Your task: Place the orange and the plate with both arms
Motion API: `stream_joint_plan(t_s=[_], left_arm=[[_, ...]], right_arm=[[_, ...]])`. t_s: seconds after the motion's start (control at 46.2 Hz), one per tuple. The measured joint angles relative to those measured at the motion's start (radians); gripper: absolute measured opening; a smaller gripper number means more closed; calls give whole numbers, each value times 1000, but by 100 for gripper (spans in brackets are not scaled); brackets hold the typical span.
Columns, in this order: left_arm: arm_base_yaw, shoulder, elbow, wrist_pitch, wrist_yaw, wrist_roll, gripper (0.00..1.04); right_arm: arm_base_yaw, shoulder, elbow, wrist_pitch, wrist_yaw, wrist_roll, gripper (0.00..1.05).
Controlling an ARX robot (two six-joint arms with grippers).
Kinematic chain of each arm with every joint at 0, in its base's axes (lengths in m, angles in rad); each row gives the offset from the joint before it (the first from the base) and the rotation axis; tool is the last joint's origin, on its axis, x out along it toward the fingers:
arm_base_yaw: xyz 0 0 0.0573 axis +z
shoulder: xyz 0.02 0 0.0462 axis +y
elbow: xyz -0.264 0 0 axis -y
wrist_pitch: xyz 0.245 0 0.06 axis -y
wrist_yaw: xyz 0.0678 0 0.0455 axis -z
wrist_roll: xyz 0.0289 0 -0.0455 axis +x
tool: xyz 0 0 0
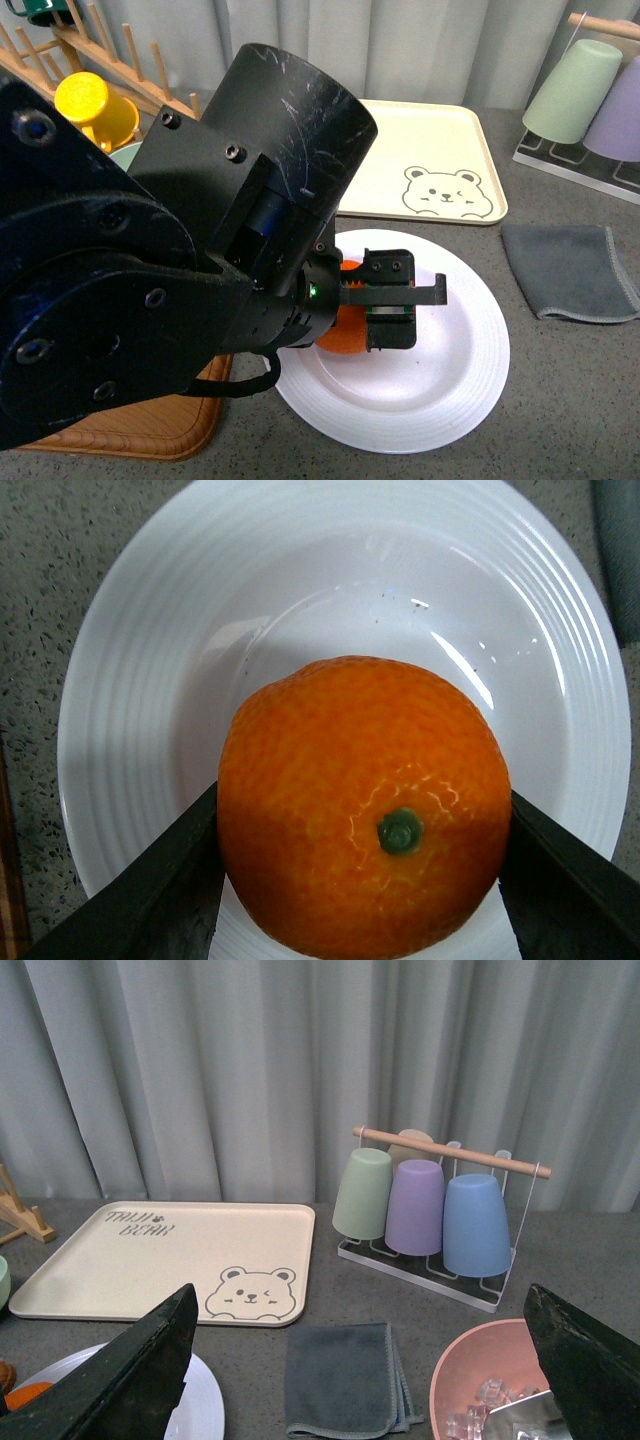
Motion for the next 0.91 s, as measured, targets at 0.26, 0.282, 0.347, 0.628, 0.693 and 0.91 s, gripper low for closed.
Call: stream_joint_plan(t_s=[0.26, 0.282, 0.347, 0.628, 0.693, 0.91], left_arm=[[-7, 31, 0, 2, -4, -7, 68], [-7, 32, 0, 2, -4, -8, 68], [-7, 34, 0, 3, -3, -12, 68], [-6, 29, 0, 14, 0, -25, 98], [-4, 23, 0, 26, 3, -30, 99], [34, -63, -14, 30, -13, -44, 98]], right_arm=[[0, 0, 0, 0, 0, 0, 96], [0, 0, 0, 0, 0, 0, 96], [0, 0, 0, 0, 0, 0, 96], [0, 0, 0, 0, 0, 0, 96], [0, 0, 0, 0, 0, 0, 96], [0, 0, 0, 0, 0, 0, 96]])
